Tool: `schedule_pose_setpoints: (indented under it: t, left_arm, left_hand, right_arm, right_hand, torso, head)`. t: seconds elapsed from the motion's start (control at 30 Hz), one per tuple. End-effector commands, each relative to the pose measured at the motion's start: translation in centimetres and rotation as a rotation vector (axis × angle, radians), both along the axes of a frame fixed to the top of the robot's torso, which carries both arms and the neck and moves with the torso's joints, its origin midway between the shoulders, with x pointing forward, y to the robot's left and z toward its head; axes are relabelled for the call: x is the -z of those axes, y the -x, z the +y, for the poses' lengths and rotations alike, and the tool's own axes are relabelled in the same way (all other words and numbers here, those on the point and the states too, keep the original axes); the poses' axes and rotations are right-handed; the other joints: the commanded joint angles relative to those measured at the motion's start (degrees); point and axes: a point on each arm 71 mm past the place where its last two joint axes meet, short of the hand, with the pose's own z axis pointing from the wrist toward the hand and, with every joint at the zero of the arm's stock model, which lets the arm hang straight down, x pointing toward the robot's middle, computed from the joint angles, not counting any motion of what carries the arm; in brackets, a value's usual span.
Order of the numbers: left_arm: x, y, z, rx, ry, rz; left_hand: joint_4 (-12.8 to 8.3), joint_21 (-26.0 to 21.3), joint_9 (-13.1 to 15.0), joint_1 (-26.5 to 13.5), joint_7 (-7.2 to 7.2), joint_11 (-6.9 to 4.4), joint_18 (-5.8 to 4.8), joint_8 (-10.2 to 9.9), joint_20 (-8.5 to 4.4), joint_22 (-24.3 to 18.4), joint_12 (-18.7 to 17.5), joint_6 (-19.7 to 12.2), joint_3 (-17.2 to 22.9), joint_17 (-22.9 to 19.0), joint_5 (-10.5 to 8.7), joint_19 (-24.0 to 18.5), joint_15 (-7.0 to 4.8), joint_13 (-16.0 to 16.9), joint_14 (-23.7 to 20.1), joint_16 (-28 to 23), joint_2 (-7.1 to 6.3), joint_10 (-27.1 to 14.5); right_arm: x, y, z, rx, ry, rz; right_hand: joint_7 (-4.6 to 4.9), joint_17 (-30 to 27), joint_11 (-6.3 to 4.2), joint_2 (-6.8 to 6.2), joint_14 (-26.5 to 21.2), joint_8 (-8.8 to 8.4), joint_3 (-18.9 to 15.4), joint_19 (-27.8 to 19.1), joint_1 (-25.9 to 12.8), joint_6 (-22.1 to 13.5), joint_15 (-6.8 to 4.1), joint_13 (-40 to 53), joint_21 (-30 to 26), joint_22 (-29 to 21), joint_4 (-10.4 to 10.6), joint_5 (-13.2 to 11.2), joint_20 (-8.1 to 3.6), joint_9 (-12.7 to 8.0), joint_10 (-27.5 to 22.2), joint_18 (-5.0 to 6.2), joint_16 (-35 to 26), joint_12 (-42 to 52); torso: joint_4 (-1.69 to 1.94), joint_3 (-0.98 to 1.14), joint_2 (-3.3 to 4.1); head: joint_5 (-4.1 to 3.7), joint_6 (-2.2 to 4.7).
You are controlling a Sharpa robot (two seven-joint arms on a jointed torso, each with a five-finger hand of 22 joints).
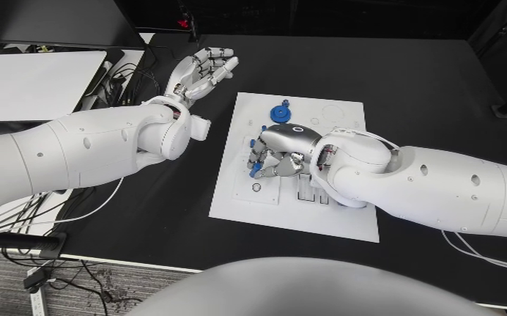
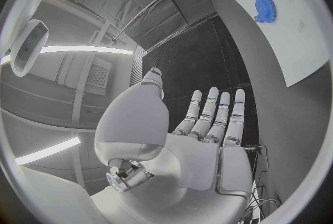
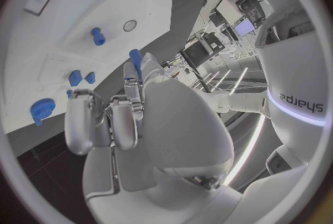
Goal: Assemble the parts on the task board
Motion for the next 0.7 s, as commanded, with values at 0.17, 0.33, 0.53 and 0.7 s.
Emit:
schedule_pose_setpoints:
  t: [0.17,0.33,0.53,0.7]
  left_arm:
    - [-0.79,0.19,-0.18,0.017,0.026,-0.098]
    - [-0.79,0.19,-0.18,0.017,0.026,-0.097]
    - [-0.78,0.18,-0.15,0.017,0.026,-0.096]
    - [-0.79,0.2,-0.09,0.016,0.026,-0.096]
  left_hand:
    - [-0.02,0.15,-0.05,0.2,8.82,-0.1,0.16,0.37,-0.05,-0.05,0.27,-0.48,0.38,-0.06,0.19,0.27,-0.17,-0.05,-0.39,0.39,0.6,-0.31]
    - [-0.02,0.15,-0.05,0.2,8.82,-0.1,0.16,0.37,-0.05,-0.05,0.27,-0.48,0.38,-0.06,0.19,0.27,-0.17,-0.05,-0.39,0.39,0.6,-0.31]
    - [-0.02,0.17,-0.09,0.25,8.82,-0.1,0.16,0.42,-0.05,-0.05,0.41,-0.51,0.38,-0.17,0.22,0.3,-0.17,-0.09,-0.41,0.5,0.64,-0.37]
    - [-0.02,0.17,-0.09,0.25,8.82,-0.1,0.16,0.42,-0.05,-0.05,0.41,-0.51,0.38,-0.17,0.22,0.3,-0.17,-0.09,-0.41,0.5,0.64,-0.37]
  right_arm:
    - [0.48,0.3,0.34,-0.043,0.063,-0.03]
    - [0.72,0.39,0.45,-0.047,0.084,-0.03]
    - [0.97,0.38,0.44,-0.04,0.109,-0.027]
    - [1.21,0.44,0.31,-0.039,0.109,-0.022]
  right_hand:
    - [0.21,0.97,0.24,0.56,3.61,-0.35,0.5,1.35,0.35,-0.01,-0.2,-0.06,-0.26,10.95,-0.08,0.25,-0.33,-0.03,-0.47,0.4,0.22,-0.34]
    - [0.27,0.97,0.3,0.56,3.61,-0.46,0.55,1.34,0.39,-0.09,-0.16,-0.07,-0.3,10.94,-0.09,0.25,-0.3,-0.06,-0.66,0.41,0.23,-0.36]
    - [0.4,0.87,0.43,0.5,3.59,-0.65,0.55,1.25,0.33,-0.25,-0.07,-0.07,-0.49,10.87,-0.04,0.24,-0.25,-0.13,-1.0,0.45,0.18,-0.37]
    - [0.41,0.79,0.44,0.52,3.58,-0.68,0.59,1.21,0.38,-0.27,-0.05,-0.07,-0.58,10.83,-0.07,0.26,-0.23,-0.14,-1.07,0.47,0.14,-0.37]
  torso:
    - [-0.01,-0.01,-0.05]
    - [-0.04,-0.04,-0.01]
    - [-0.01,-0.01,-0.04]
    - [0.0,0.0,-0.04]
  head:
    - [-0.18,-0.01]
    - [-0.34,-0.01]
    - [-1.06,-0.01]
    - [-1.25,-0.01]
